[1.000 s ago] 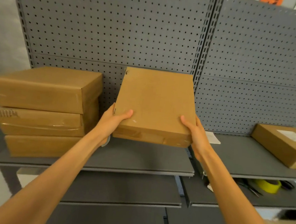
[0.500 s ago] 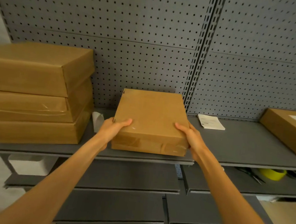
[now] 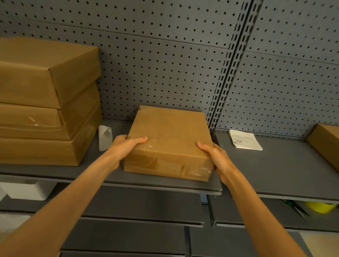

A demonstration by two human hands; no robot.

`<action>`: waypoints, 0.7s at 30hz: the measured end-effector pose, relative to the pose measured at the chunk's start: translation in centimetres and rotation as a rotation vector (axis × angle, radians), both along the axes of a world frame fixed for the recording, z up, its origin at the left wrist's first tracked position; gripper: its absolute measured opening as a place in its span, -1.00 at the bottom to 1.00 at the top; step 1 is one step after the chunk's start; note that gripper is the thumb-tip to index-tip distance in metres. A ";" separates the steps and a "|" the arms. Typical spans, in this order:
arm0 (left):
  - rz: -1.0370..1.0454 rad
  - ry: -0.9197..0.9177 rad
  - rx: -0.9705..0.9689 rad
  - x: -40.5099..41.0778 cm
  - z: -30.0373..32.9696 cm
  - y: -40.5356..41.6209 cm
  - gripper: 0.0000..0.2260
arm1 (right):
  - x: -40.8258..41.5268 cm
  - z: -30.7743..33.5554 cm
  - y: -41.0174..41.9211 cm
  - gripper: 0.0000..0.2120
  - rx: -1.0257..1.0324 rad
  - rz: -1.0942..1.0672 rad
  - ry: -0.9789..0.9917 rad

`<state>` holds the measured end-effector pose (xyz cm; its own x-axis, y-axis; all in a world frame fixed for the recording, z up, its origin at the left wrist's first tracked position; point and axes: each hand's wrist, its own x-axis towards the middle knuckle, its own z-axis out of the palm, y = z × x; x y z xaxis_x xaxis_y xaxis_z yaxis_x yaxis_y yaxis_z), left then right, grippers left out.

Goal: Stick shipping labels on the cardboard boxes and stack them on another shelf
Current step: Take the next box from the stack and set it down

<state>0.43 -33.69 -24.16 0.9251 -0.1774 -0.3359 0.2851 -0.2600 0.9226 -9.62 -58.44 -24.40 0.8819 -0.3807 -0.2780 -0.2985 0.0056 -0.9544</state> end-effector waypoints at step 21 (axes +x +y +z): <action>-0.477 -0.956 0.934 2.1 3.3 -11.5 -0.63 | 3.6 2.3 -4.5 -0.52 -1.151 0.166 -0.091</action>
<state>2.51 -45.19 -20.82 0.7746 -0.5967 0.2097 -0.6281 -0.7645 0.1449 -6.07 -62.96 -22.12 0.9435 -0.2446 0.2234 -0.1439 -0.9101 -0.3885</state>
